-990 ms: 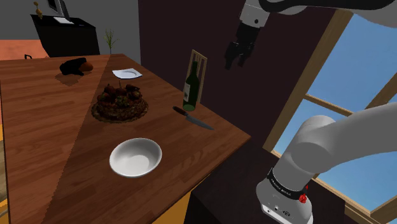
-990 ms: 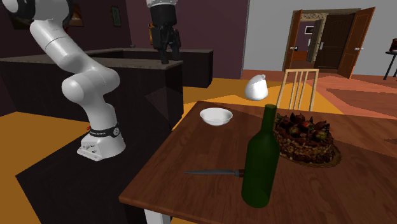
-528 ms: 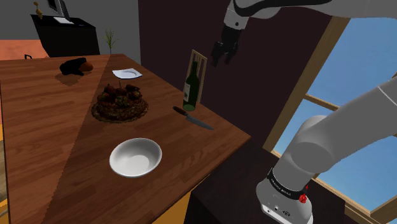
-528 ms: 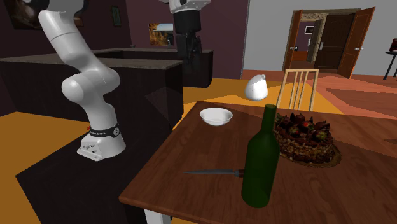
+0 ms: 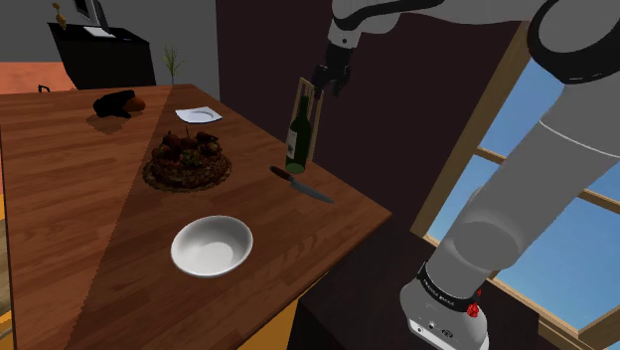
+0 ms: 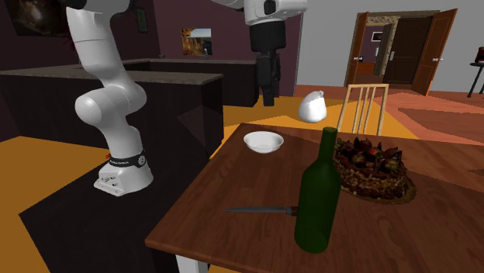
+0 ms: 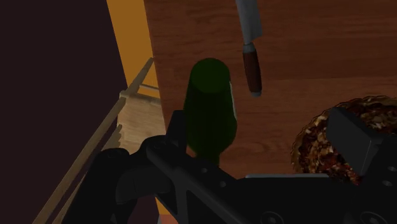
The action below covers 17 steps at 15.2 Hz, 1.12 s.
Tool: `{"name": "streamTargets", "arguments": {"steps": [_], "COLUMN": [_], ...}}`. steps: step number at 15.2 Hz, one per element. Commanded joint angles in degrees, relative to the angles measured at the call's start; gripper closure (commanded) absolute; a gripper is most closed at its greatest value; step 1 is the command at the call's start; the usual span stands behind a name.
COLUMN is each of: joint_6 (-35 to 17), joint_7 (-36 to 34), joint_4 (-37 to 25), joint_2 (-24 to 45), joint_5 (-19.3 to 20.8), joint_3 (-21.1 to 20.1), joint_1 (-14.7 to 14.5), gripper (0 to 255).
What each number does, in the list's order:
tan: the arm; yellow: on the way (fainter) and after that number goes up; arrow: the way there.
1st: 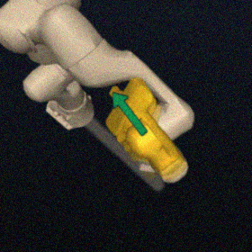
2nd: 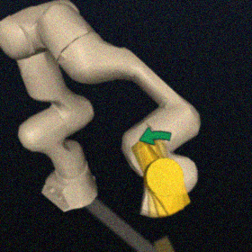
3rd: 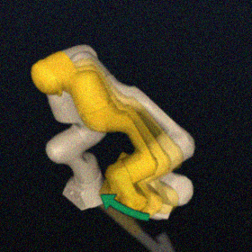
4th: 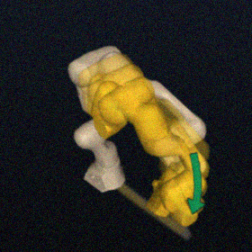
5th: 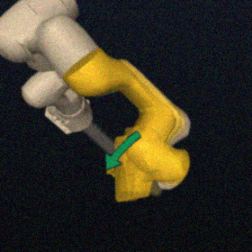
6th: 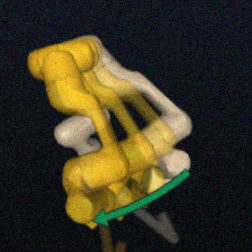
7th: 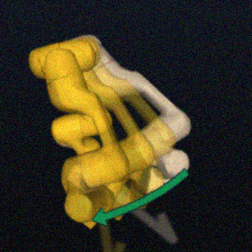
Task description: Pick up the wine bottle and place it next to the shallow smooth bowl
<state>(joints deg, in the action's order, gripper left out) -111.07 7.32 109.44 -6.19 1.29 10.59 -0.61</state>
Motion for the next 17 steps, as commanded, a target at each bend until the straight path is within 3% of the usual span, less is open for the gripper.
{"name": "streamTargets", "arguments": {"steps": [1, 9, 17], "joint_6": [0.01, 2.94, -1.99], "joint_7": [0.81, 4.85, 5.2], "joint_4": [-4.31, -26.66, -23.82], "joint_2": [4.36, 24.19, 26.33], "joint_5": [-0.95, -5.77, -6.27], "joint_3": [0.39, 1.46, 1.24], "joint_1": [0.1, 2.75, 2.94], "gripper": [0, 0, 0]}}
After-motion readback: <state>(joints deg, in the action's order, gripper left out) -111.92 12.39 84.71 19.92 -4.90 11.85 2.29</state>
